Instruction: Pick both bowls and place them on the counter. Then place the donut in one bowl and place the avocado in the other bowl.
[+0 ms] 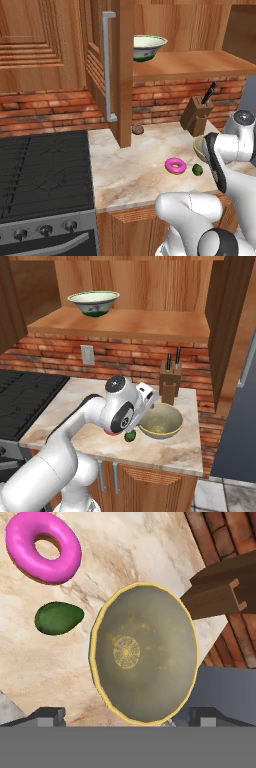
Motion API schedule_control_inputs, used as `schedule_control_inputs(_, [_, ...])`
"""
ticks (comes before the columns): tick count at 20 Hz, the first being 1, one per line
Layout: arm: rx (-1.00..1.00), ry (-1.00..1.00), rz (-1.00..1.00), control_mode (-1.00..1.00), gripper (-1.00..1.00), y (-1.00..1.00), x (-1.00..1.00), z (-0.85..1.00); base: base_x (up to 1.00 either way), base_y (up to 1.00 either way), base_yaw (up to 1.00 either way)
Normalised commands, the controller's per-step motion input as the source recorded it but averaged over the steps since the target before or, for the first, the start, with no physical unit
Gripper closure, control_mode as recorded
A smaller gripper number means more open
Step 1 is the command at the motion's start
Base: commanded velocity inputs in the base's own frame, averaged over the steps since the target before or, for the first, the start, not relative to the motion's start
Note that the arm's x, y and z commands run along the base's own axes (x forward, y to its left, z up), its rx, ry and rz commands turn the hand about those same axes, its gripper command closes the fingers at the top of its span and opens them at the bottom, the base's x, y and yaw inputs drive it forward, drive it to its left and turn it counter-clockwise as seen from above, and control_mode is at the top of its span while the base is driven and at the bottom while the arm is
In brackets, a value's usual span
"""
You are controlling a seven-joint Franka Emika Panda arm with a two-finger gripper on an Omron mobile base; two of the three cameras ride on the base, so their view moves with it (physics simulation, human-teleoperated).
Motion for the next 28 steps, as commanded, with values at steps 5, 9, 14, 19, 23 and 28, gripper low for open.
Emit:
schedule_control_inputs(5, [0.12,-0.11,-0.26,-1.0,-1.0,0.57,-0.34,0.29,0.0,0.0,0.0])
schedule_control_inputs(9, [0.24,-0.25,-0.24,-1.0,-1.0,0.66,-0.72,0.0,0.0,0.0,0.0])
schedule_control_inputs(14, [0.23,-0.2,-0.1,-1.0,-1.0,0.29,-1.0,-0.04,0.0,0.0,0.0])
schedule_control_inputs(19, [0.11,-0.15,0.0,-1.0,-1.0,0.11,-0.71,0.1,0.0,0.0,0.0])
schedule_control_inputs(23, [0.09,-0.21,-0.27,-1.0,-1.0,0.5,0.0,0.55,0.0,0.0,0.0])
schedule_control_inputs(28, [0.08,-0.19,-0.4,-1.0,-1.0,0.67,0.0,0.38,0.0,0.0,0.0])
